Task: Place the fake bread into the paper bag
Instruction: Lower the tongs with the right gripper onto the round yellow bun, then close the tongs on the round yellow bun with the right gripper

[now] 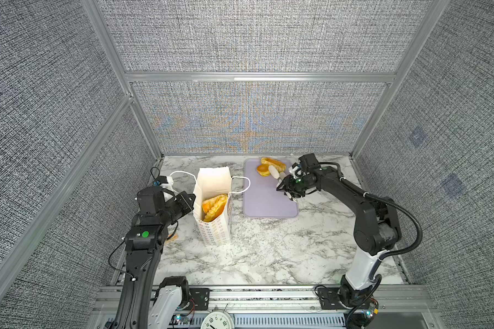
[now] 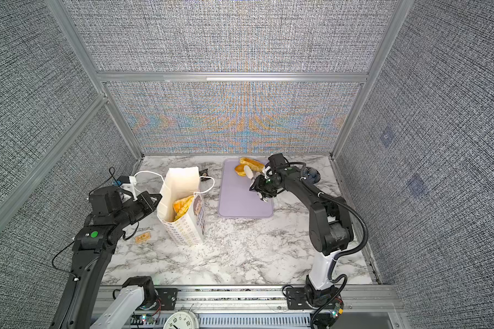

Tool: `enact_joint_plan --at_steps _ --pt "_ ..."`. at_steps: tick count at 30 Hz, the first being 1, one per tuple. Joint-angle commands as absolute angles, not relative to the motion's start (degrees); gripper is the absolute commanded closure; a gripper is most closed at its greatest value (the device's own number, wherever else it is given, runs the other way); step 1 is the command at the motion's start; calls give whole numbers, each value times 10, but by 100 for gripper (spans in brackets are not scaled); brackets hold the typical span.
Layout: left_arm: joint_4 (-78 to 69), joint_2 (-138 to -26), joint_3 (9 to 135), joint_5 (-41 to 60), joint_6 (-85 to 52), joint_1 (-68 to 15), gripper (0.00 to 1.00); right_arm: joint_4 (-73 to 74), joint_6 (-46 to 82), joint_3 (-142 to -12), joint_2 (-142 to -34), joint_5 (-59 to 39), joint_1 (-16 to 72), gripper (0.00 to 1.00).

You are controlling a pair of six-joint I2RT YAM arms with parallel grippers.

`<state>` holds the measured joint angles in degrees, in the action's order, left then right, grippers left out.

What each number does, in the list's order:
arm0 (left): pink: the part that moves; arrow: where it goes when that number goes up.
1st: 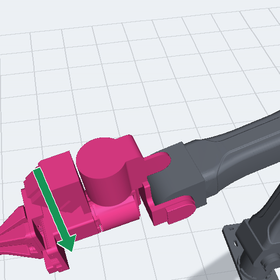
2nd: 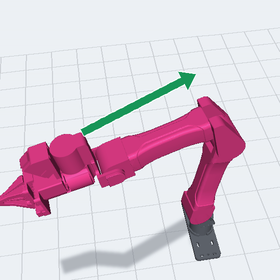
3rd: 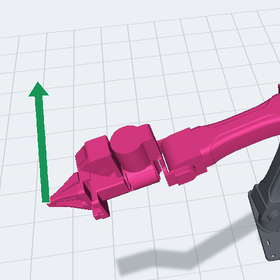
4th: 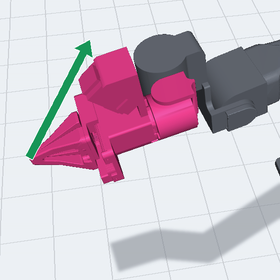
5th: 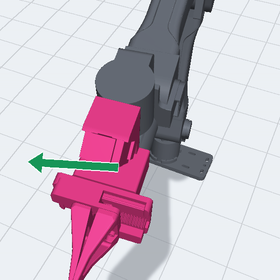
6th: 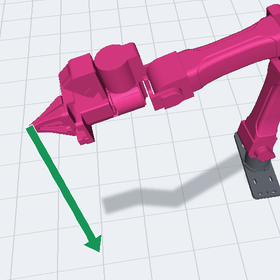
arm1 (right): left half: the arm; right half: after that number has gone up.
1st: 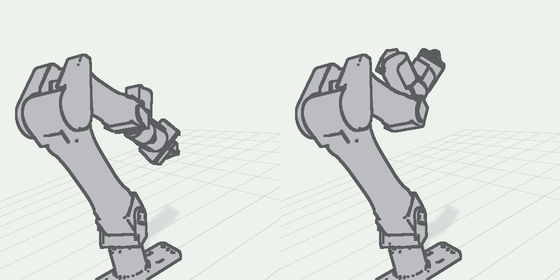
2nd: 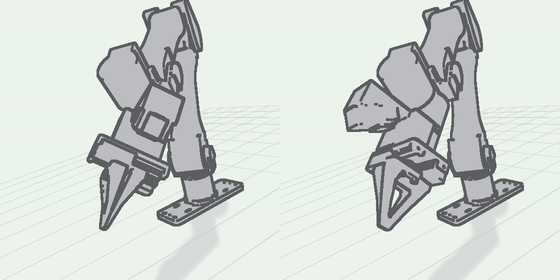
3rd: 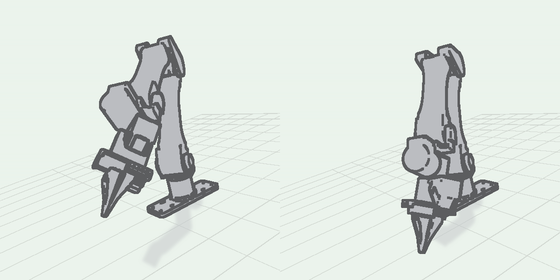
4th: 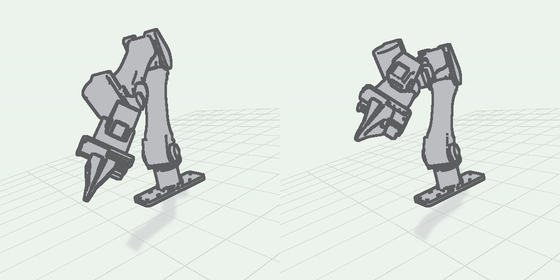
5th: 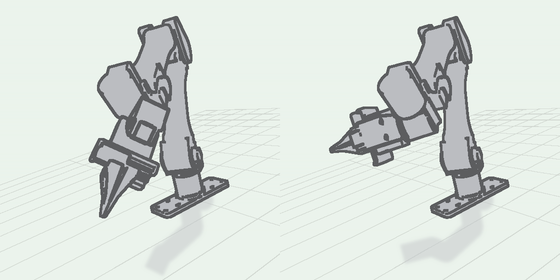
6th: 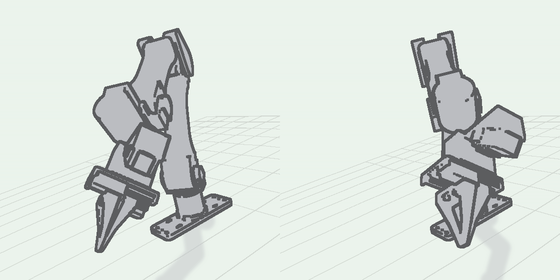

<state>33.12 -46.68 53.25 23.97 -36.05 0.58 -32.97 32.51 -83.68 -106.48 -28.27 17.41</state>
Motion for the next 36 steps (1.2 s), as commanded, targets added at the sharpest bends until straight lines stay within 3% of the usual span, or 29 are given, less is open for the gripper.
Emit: enact_joint_plan --at_steps 1,25,36 --pt "329 -463 537 236 -355 7 100 -305 336 -847 -1077 -306 173 50" --pt "331 -463 532 231 -352 7 100 -298 362 -937 -1189 -326 173 49" --pt "330 -465 532 231 -352 7 100 -290 369 -951 -1212 -334 173 54"
